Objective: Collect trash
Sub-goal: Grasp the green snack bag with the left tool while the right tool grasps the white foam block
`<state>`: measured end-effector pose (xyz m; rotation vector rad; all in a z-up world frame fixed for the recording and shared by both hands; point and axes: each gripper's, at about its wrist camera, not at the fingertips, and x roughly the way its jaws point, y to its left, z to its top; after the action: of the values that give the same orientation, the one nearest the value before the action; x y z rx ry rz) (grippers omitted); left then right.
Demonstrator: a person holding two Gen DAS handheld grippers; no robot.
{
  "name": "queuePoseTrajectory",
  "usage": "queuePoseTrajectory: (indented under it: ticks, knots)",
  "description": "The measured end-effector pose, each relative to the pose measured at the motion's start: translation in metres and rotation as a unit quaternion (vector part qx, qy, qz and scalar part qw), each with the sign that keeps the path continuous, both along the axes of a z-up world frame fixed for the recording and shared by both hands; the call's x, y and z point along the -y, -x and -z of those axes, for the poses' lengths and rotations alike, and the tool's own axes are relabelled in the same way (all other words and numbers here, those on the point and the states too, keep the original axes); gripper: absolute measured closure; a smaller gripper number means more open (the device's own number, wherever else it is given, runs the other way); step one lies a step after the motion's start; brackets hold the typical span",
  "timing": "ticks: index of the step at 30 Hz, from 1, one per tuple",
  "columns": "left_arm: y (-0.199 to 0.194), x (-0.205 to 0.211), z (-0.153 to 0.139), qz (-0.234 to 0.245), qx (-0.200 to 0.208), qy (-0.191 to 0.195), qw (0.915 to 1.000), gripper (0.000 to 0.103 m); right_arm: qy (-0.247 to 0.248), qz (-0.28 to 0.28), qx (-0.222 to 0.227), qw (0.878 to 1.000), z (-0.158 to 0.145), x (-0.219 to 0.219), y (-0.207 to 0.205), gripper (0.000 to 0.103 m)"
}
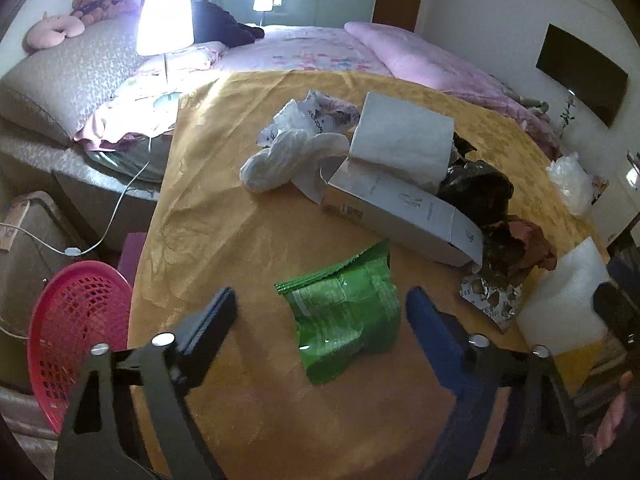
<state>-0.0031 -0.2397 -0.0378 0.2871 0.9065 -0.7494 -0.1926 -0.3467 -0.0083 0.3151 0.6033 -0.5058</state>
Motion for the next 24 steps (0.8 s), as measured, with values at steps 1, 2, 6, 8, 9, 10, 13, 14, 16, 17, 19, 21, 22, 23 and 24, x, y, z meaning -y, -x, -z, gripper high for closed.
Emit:
queuePoseTrajectory:
  ticks: [1, 2, 6, 8, 9, 10, 13, 14, 16, 17, 19, 21, 22, 23, 24]
  knots:
    - [0.0, 0.0, 0.0, 0.0, 0.002, 0.0, 1.0, 0.031, -0.002, -0.004, -0.003, 1.0, 0.003, 0.001, -0.001, 0.007]
    - [0.0, 0.001, 0.0, 0.001, 0.004, -0.002, 1.0, 0.035, -0.005, -0.01, -0.002, 1.0, 0.004, 0.001, -0.003, 0.007]
    - [0.002, -0.001, -0.002, 0.006, 0.007, 0.0, 1.0, 0.05, -0.003, -0.028, -0.005, 1.0, 0.007, -0.003, -0.008, 0.007]
    - [0.002, -0.002, -0.002, 0.008, 0.01, 0.001, 0.9999, 0.056, -0.001, -0.035, -0.007, 0.999, 0.007, -0.006, -0.008, 0.007]
    - [0.003, -0.002, -0.002, 0.011, 0.011, 0.001, 0.9999, 0.057, -0.001, -0.039, -0.007, 0.999, 0.007, -0.007, -0.008, 0.007]
    - [0.005, -0.002, -0.002, 0.012, 0.012, 0.002, 0.9999, 0.057, -0.001, -0.041, -0.007, 0.999, 0.007, -0.007, -0.008, 0.007]
    - [0.006, -0.003, -0.002, 0.015, 0.01, 0.005, 0.9998, 0.058, 0.0, -0.048, -0.007, 0.999, 0.007, -0.01, -0.009, 0.007]
    - [0.008, -0.003, -0.002, 0.015, 0.009, 0.006, 0.9998, 0.058, 0.0, -0.051, -0.008, 0.999, 0.007, -0.01, -0.009, 0.007]
    - [0.009, -0.005, -0.003, 0.015, 0.007, 0.007, 0.9998, 0.058, 0.001, -0.059, -0.015, 0.998, 0.009, -0.011, -0.011, 0.007]
    - [0.01, -0.005, -0.003, 0.015, 0.006, 0.008, 0.9998, 0.058, 0.001, -0.06, -0.018, 0.998, 0.011, -0.011, -0.012, 0.007]
    - [0.01, -0.007, -0.003, 0.015, 0.007, 0.007, 0.9998, 0.058, -0.002, -0.059, -0.022, 0.998, 0.015, -0.01, -0.013, 0.007]
    - [0.011, -0.008, -0.003, 0.014, 0.01, 0.006, 0.9998, 0.058, -0.008, -0.053, -0.024, 0.998, 0.018, -0.006, -0.013, 0.007]
    - [0.011, -0.009, -0.003, 0.014, 0.013, 0.005, 0.9998, 0.058, -0.012, -0.049, -0.024, 0.998, 0.019, -0.005, -0.012, 0.007]
    - [0.011, -0.01, -0.004, 0.013, 0.015, 0.004, 0.9998, 0.058, -0.014, -0.045, -0.023, 0.999, 0.02, -0.004, -0.012, 0.007]
    - [0.011, -0.011, -0.005, 0.012, 0.017, 0.004, 0.9998, 0.058, -0.014, -0.043, -0.023, 0.999, 0.021, -0.003, -0.011, 0.007]
